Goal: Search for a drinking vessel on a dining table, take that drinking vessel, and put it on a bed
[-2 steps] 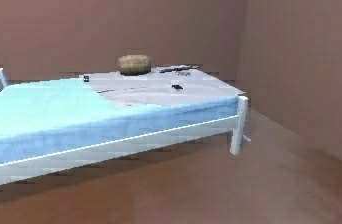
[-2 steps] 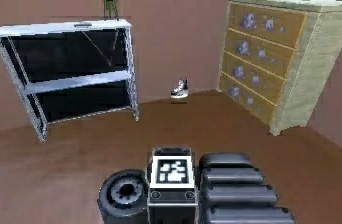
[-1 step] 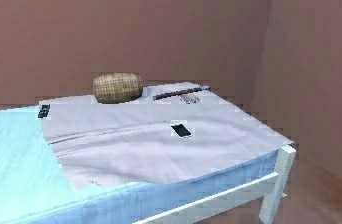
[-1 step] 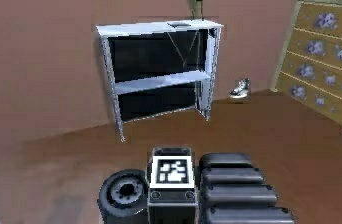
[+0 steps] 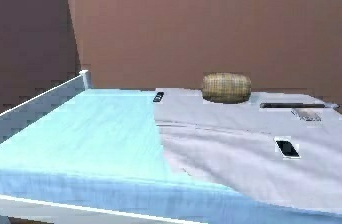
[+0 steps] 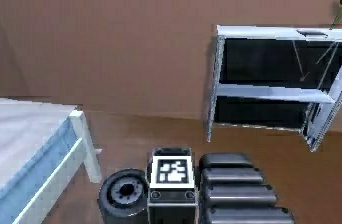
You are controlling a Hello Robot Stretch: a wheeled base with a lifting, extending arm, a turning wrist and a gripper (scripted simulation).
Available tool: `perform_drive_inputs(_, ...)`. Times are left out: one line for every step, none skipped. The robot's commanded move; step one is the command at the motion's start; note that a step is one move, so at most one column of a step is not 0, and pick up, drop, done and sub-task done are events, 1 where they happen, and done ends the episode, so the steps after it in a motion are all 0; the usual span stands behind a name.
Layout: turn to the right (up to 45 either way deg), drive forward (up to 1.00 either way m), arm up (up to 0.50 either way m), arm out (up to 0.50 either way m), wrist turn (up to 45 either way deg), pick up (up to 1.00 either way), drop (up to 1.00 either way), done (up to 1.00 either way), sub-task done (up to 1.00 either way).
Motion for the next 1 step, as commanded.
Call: perform_drive_inputs(0.0, 0.3, 0.0, 0.0, 0.0, 0.0, 0.0, 0.0, 0.0)
